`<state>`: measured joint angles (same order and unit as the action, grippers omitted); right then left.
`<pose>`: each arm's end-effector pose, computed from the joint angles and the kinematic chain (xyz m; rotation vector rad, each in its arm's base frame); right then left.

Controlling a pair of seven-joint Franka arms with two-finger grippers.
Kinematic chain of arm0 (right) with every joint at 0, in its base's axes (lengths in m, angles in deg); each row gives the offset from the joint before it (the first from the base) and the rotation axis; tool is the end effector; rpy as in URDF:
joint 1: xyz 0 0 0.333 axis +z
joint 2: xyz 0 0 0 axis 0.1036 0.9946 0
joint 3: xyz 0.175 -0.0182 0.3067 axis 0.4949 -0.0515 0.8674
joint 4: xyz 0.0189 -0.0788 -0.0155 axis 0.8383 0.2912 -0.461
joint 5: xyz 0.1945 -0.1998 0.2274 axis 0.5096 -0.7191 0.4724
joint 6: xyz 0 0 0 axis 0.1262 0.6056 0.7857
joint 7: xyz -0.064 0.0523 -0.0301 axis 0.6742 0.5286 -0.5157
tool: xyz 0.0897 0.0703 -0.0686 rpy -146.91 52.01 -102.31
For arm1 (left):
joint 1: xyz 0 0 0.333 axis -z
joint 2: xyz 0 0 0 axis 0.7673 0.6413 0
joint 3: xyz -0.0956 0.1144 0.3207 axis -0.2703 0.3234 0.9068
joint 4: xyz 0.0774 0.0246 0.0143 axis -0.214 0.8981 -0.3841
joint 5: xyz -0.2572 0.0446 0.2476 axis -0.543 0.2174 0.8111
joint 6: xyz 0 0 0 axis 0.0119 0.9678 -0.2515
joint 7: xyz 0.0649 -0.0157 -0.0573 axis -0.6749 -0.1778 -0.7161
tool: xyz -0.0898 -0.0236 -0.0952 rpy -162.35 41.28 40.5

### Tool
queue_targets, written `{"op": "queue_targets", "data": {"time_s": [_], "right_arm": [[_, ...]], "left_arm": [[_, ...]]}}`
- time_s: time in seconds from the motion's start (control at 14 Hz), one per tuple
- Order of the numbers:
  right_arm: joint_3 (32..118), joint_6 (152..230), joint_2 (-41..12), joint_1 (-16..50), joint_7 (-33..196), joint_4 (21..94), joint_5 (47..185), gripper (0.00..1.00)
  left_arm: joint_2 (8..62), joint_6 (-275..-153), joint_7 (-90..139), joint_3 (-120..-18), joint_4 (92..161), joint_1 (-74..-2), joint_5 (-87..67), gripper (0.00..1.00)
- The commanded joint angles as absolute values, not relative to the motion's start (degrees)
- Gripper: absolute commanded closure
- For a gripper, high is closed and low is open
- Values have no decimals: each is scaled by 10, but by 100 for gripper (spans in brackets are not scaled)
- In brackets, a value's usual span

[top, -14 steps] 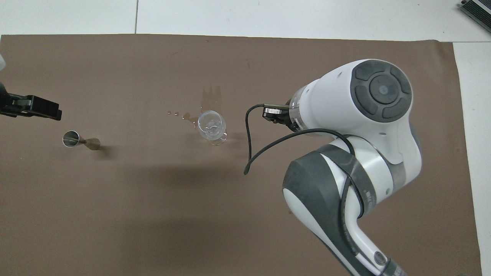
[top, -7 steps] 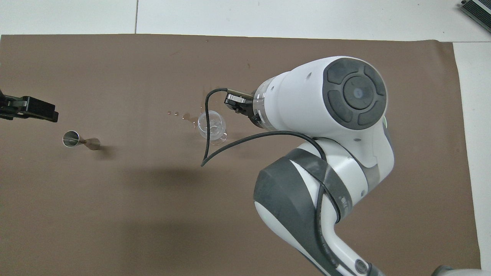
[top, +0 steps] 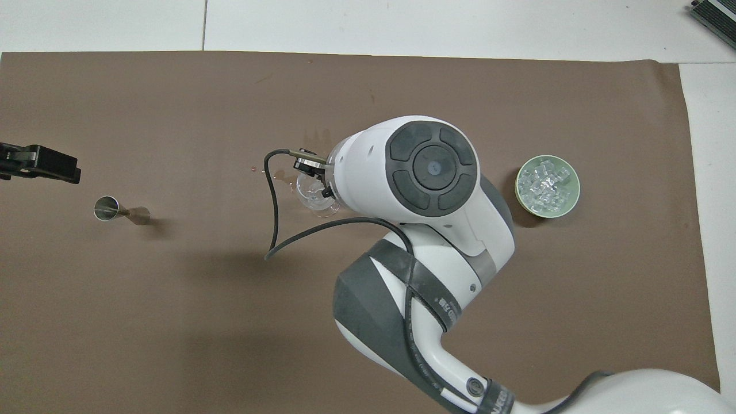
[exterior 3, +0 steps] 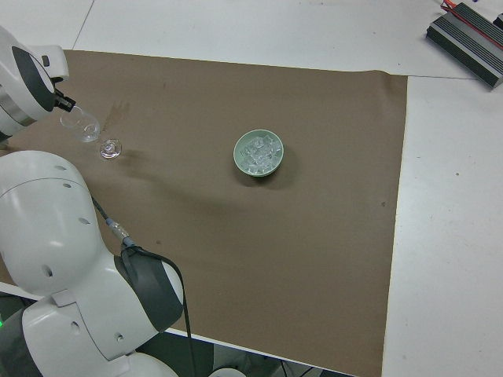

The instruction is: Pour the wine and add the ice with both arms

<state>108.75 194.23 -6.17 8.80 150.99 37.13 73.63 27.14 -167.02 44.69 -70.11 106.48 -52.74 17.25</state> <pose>0.5572 0.3908 0.5494 -2.7843 0.4540 -0.2277 0.5370 -0.0120 0.6279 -3.1102 0.1726 -0.0181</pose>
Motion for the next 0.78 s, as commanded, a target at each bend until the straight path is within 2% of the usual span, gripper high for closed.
{"op": "queue_targets", "data": {"time_s": [0.0, 0.29, 0.71], "right_arm": [[1101, 1965, -30, 95, 1527, 355, 708, 100], [1101, 1991, 1, 111, 1547, 352, 670, 100], [1101, 1993, 14, 111, 1553, 353, 642, 100]], "left_arm": [[276, -1668, 441, -703, 1054, -532, 187, 0], [275, -1669, 441, -703, 1053, -532, 187, 0], [277, -1673, 441, -703, 1052, -529, 187, 0]]}}
